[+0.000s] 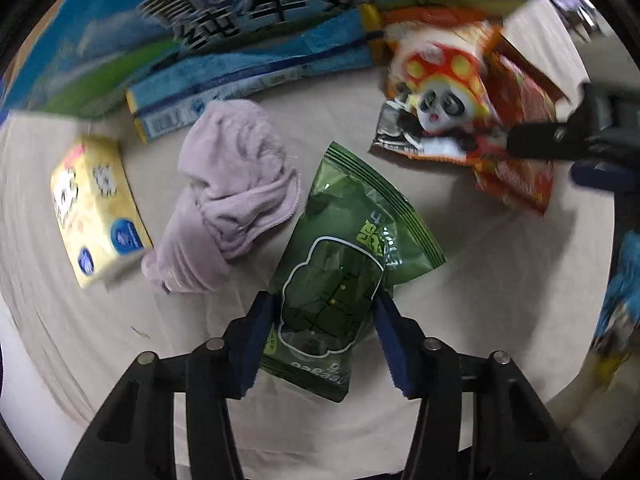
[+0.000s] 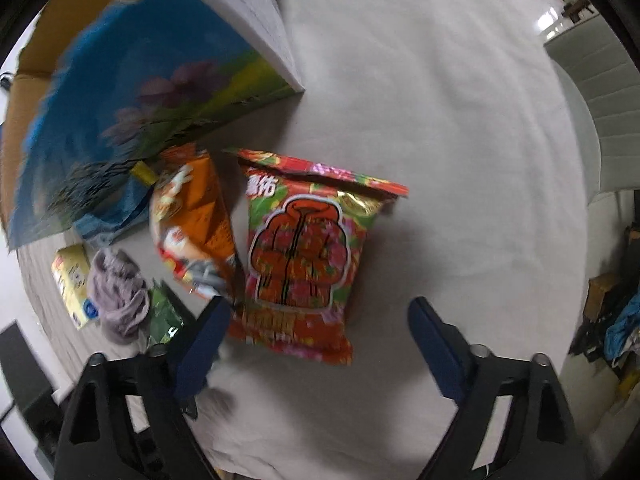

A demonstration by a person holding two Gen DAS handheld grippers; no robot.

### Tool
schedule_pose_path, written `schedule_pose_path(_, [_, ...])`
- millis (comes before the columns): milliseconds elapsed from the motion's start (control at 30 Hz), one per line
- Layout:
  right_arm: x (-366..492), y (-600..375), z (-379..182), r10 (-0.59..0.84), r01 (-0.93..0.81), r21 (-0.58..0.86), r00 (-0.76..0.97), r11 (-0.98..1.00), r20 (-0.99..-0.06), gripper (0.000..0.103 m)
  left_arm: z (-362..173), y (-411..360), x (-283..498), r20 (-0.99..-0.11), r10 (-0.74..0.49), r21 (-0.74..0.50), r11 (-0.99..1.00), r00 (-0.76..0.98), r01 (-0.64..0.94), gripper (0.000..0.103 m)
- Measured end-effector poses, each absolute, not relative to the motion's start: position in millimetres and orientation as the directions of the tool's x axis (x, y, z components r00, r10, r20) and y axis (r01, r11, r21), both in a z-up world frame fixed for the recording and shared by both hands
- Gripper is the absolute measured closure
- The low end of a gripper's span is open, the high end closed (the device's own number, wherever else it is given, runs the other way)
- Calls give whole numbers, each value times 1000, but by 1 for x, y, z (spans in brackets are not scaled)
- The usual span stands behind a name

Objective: Organize soft objects
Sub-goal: 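Grasp the green snack bag with the left tool while the right grasps the red-orange bag, then carry both bags into the cardboard box and lower them inside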

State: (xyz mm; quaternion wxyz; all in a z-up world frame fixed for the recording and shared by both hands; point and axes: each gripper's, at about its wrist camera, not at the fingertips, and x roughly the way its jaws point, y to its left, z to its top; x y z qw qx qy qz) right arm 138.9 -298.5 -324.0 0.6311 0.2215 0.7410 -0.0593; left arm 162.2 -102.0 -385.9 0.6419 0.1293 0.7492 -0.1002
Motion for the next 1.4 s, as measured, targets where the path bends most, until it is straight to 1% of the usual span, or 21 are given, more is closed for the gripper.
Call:
schedule_pose_path(33, [140, -300, -328, 270, 411, 204, -108, 888, -957, 28, -386, -99, 162, -987, 51, 7, 961, -153, 276, 55])
schedule_pose_path(67, [141, -300, -332, 283, 412, 212, -119, 886, -952, 45, -385, -95, 161, -986, 30, -7, 975, -164, 220, 55])
schedule_pose_path(100, [141, -300, -336, 286, 405, 210, -137, 890, -948, 50, -383, -88, 159, -984, 2, -25, 988, -178, 150, 55])
schedule_pose_path(167, [140, -300, -336, 278, 383, 203, -151, 901, -949, 51, -383, -74, 153, -977, -61, -63, 998, -203, 4, 55])
schedule_pose_path(267, [131, -298, -338, 207, 282, 146, -202, 948, -957, 52, -386, -49, 139, -951, -198, -142, 962, -238, -232, 55])
schedule_pose_path(333, [118, -295, -342, 154, 194, 106, -255, 975, -955, 52, -387, -41, 129, -935, -255, -179, 939, -247, -293, 55])
schedule_pose_path(400, [105, -293, -347, 130, 133, 94, -299, 987, -945, 52, -388, -41, 121, -932, -263, -191, 941, -250, -279, 55])
schedule_pose_path(467, [95, -292, -352, 110, 84, 87, -320, 993, -941, 52, -394, -46, 117, -938, -240, -188, 959, -250, -213, 54])
schedule_pose_path(500, [93, -292, -353, 103, 77, 82, -317, 994, -943, 51, -393, -51, 116, -941, -218, -180, 970, -257, -166, 51])
schedule_pose_path(600, [91, -294, -357, 108, 100, 82, -281, 992, -954, 51, -392, -61, 117, -946, -168, -155, 986, -277, -68, 48])
schedule_pose_path(700, [93, -299, -357, 114, 137, 80, -264, 987, -958, 50, -399, -72, 117, -952, -131, -135, 991, -278, -5, 48])
schedule_pose_path(767, [92, -303, -363, 122, 159, 82, -263, 984, -957, 50, -392, -75, 119, -955, -130, -136, 991, -265, 3, 48])
schedule_pose_path(900, [94, -328, -368, 145, 193, 97, -251, 976, -957, 50, -393, -83, 126, -967, -101, -106, 994, -235, 9, 60])
schedule_pose_path(1000, [83, -333, -364, 175, 227, 121, -233, 966, -957, 54, -384, -91, 117, -974, -98, -98, 995, -203, -7, 66])
schedule_pose_path(1200, [70, -337, -337, 182, 194, 145, -194, 970, -964, 55, -352, -112, 99, -983, -122, -120, 992, -137, -25, 67])
schedule_pose_path(1267, [78, -327, -338, 171, 170, 141, -177, 975, -969, 55, -346, -121, 91, -986, -124, -122, 992, -116, -25, 67])
schedule_pose_path(1400, [69, -325, -318, 194, 138, 175, -139, 975, -971, 55, -315, -114, 78, -988, -137, -134, 990, -74, -46, 67])
